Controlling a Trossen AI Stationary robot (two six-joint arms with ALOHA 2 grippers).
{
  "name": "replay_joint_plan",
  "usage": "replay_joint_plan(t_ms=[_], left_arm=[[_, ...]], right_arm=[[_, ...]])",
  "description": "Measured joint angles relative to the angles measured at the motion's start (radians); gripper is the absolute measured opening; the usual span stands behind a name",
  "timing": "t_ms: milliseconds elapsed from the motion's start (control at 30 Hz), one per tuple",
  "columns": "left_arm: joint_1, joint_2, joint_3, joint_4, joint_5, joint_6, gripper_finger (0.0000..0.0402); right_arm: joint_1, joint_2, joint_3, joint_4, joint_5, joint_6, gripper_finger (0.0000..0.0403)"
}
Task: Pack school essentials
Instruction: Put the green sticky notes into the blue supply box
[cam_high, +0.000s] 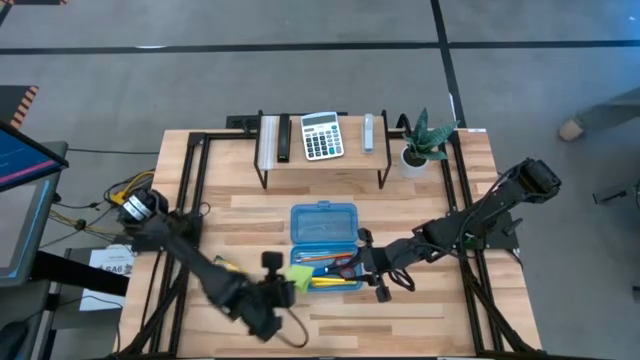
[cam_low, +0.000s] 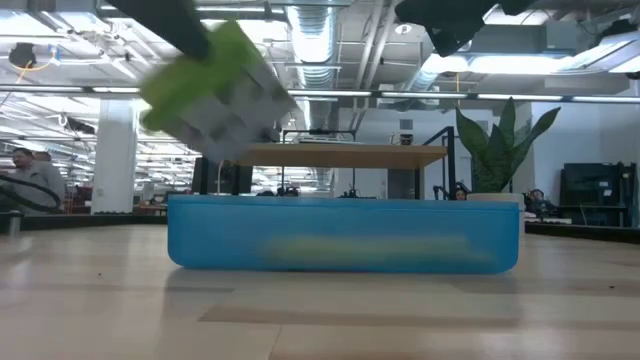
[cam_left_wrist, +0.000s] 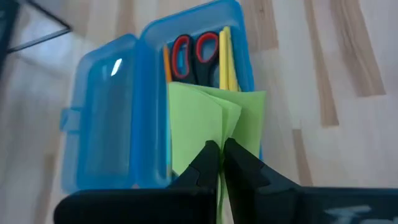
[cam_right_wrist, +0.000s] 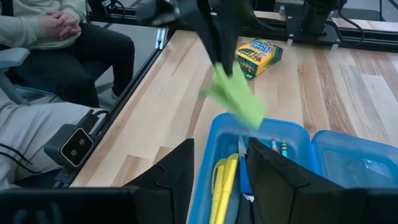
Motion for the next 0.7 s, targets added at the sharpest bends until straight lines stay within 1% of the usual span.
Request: replay_joint_plan(t_ms=[100, 267, 400, 500, 600, 667, 700], left_arm=[[0.065, 0.0, -0.031, 0.107, 0.076, 0.094, 0.0], [0.158, 0.0, -0.087, 0.231, 0.191, 0.181, 0.0], [0.213, 0.009, -0.099, 0.263, 0.279, 0.2, 0.0], [0.233, 0.017, -0.099, 0.268, 0.299, 0.213, 0.0004], [0.244, 0.028, -0.1, 0.252, 0.3, 0.23, 0.0028], [0.251, 0.044, -0.097, 0.278, 0.298, 0.229, 0.0055], [0.251, 0.046, -0.098, 0.26, 0.297, 0.228, 0.007]], right_arm=[[0.0, 0.0, 0.0, -0.003, 0.0, 0.0, 0.0163], [-0.001, 0.0, 0.0, -0.007, 0.001, -0.001, 0.0163], [-0.001, 0.0, 0.0, -0.008, 0.002, -0.003, 0.0163], [-0.004, 0.0, 0.0, -0.01, 0.003, -0.003, 0.0163], [-0.009, 0.0, 0.0, -0.009, 0.003, -0.001, 0.0163], [-0.01, 0.0, 0.0, -0.01, 0.003, 0.0, 0.0163], [-0.01, 0.0, 0.0, -0.008, 0.004, 0.0, 0.0163]])
